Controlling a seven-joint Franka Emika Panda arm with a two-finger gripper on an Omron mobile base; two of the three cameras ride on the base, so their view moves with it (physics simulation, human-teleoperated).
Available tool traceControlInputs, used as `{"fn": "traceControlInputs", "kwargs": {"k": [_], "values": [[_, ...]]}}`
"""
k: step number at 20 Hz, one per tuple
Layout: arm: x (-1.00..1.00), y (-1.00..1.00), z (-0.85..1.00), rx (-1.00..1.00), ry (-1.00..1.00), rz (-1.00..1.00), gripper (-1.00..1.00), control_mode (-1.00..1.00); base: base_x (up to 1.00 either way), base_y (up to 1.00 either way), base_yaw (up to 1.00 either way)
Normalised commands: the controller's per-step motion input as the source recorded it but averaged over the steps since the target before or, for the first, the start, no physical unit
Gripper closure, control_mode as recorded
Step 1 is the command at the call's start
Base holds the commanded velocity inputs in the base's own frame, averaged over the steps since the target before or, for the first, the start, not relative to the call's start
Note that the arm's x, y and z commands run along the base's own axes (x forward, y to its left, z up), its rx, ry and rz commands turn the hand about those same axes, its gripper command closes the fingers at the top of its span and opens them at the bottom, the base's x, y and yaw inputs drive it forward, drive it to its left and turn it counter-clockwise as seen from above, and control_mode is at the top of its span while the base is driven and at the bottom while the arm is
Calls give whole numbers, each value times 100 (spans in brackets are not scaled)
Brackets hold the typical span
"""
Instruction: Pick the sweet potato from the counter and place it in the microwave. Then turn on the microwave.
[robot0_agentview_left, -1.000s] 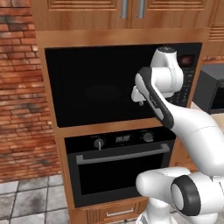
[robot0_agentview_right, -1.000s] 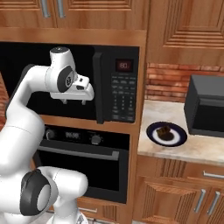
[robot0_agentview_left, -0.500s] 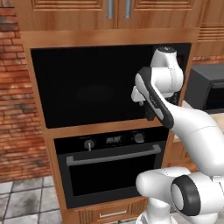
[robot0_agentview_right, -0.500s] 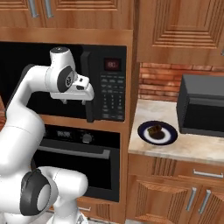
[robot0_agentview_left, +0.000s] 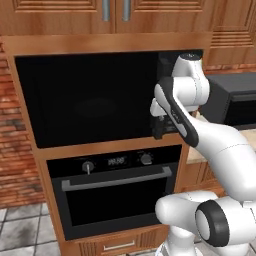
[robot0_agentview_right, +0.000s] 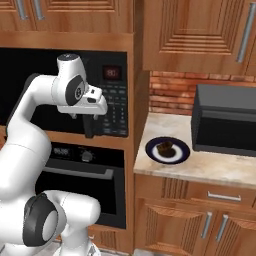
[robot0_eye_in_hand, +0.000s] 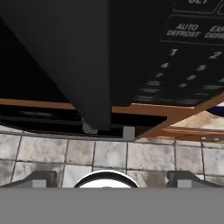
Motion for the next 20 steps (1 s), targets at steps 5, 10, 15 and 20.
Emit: {"fn": "traceControlInputs", "kwargs": {"k": [5, 10, 15, 20], "values": [[0, 0, 0, 0, 0, 0, -100, 100, -11, -37, 0], [0, 0, 0, 0, 0, 0, -100, 100, -11, -37, 0], [0, 0, 0, 0, 0, 0, -100, 100, -10, -36, 0], [0, 0, 0, 0, 0, 0, -100, 100, -9, -36, 0]]}}
